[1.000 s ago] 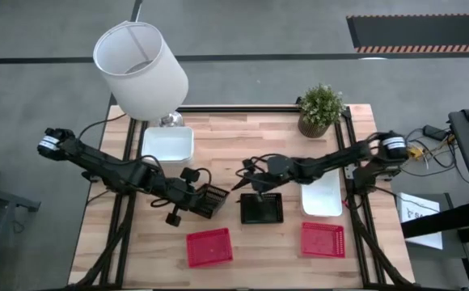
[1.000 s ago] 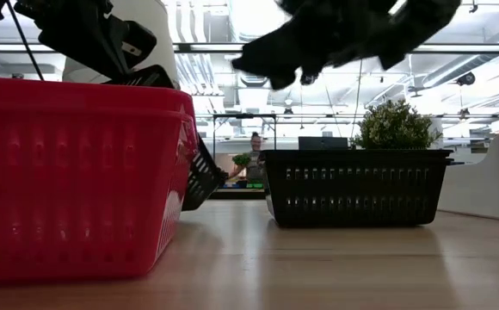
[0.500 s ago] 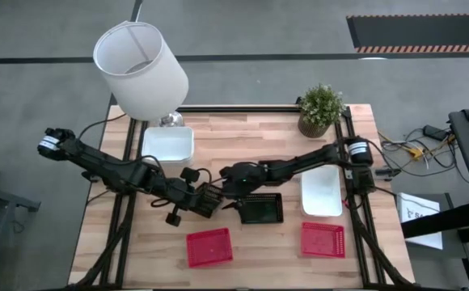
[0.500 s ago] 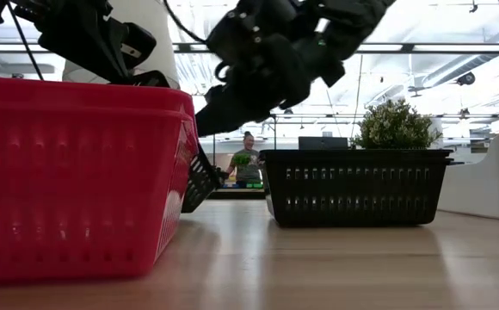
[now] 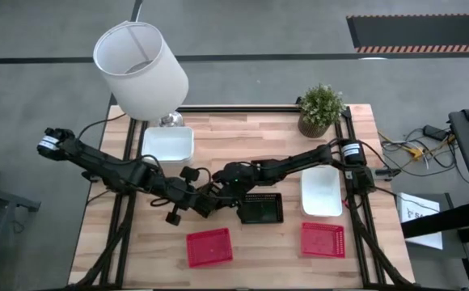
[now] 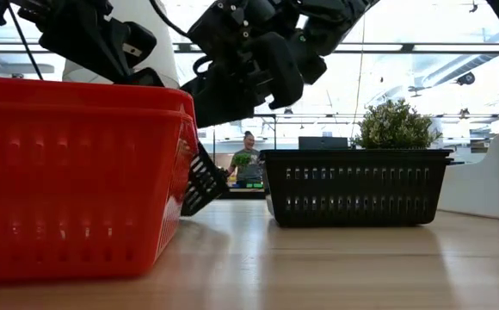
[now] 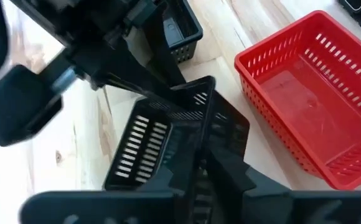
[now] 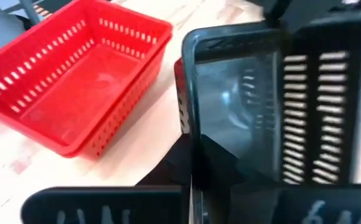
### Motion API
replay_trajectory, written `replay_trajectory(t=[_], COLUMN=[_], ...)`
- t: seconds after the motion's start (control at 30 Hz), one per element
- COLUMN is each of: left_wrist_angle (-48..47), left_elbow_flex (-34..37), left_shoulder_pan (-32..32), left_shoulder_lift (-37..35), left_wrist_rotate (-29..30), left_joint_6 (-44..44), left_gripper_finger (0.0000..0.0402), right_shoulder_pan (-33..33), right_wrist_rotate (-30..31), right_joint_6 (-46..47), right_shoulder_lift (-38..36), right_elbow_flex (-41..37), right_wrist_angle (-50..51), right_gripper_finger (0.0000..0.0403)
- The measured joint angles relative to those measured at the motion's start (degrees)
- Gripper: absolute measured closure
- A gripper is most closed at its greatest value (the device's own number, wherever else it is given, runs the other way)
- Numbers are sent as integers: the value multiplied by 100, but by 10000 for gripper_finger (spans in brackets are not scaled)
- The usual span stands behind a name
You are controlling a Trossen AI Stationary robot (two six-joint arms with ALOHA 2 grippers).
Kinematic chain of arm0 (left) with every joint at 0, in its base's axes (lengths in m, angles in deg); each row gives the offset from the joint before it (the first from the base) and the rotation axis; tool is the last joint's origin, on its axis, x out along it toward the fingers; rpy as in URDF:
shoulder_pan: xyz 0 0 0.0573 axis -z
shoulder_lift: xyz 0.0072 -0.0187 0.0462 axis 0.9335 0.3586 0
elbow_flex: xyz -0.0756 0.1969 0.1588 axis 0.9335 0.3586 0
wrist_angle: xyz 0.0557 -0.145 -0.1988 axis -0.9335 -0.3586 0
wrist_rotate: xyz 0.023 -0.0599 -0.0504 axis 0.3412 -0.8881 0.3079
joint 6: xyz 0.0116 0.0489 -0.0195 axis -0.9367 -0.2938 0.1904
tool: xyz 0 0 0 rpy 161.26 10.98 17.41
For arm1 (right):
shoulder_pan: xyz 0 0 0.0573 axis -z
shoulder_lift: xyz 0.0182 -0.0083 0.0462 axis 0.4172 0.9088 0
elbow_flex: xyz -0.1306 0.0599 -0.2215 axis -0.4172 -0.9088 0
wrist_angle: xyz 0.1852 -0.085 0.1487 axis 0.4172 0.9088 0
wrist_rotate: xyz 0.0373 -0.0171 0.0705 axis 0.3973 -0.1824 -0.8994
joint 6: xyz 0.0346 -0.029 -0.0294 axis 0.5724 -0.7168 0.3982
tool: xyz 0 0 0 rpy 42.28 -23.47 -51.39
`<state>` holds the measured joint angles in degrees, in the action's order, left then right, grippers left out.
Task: Stack baskets by color
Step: Stack the black bin on top of the bottom black bins
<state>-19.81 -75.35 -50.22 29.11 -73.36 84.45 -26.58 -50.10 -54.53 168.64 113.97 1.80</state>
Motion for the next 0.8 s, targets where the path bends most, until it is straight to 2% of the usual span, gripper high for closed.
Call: replay_trajectory(t=[0.1,0.23,0.4,0.5,0.63,0.8], left_wrist_angle=[-71,-207,-175,-115,-115,-97], left_elbow_flex=[0,-20,79,101,109,174], left_shoulder_pan=[0,2,4,-2,-2,-2], left_shoulder_lift=[-112,-439,-964,-1206,-1478,-1695], left_wrist_rotate=[185,601,1289,1728,1938,2225], left_joint_6=[-54,-334,-1090,-1280,-1332,-1209], left_gripper_finger=[342,291,251,240,238,237], right_shoulder_pan=[10,8,7,-32,-122,-231], right_wrist_rotate=[126,718,1272,1786,2486,2622], right_joint_6=[-34,-107,0,52,241,904], right_shoulder_lift=[-157,-419,-791,-1024,-1422,-1888], right_elbow_flex=[24,27,27,27,24,24], right_wrist_angle=[169,658,1294,1670,2208,2862], right_gripper_finger=[393,394,394,394,394,394])
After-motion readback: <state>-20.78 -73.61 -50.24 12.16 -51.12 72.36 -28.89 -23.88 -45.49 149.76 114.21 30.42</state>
